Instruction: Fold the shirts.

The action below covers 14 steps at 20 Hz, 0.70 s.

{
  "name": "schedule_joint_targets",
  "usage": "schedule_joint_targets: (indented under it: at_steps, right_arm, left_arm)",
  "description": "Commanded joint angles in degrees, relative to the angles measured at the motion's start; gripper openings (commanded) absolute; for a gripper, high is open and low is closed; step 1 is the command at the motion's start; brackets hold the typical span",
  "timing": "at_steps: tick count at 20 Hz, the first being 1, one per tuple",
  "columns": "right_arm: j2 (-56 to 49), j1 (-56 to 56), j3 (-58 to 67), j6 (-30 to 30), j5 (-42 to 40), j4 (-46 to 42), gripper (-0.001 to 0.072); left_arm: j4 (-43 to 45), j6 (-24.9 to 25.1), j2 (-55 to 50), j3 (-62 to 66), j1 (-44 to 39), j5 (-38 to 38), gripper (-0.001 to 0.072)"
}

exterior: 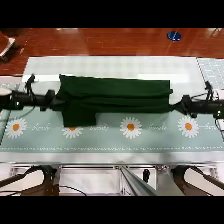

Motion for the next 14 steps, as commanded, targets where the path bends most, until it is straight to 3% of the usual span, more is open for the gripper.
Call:
schedule_joint_targets:
  at_steps: [1,5,14]
  right_arm:
    - [-5.46,0.13,8.48,-1.86,-0.98,6.25,0.0030]
    - [-14.23,3.08,17.14,-2.14,-1.70,7.48,0.0030]
    - [-26.82,5.84,26.27,0.68,-6.23,7.50,0.0030]
  left_arm:
    - [-0.07,-4.00,-9.09,15.26,-4.20,0.96,0.0020]
    - [7.76,-13.05,-21.90,32.35,-6.93,0.02,0.0020]
    - [7.93,-16.39,-37.77,52.74,-7.85,0.04,0.0020]
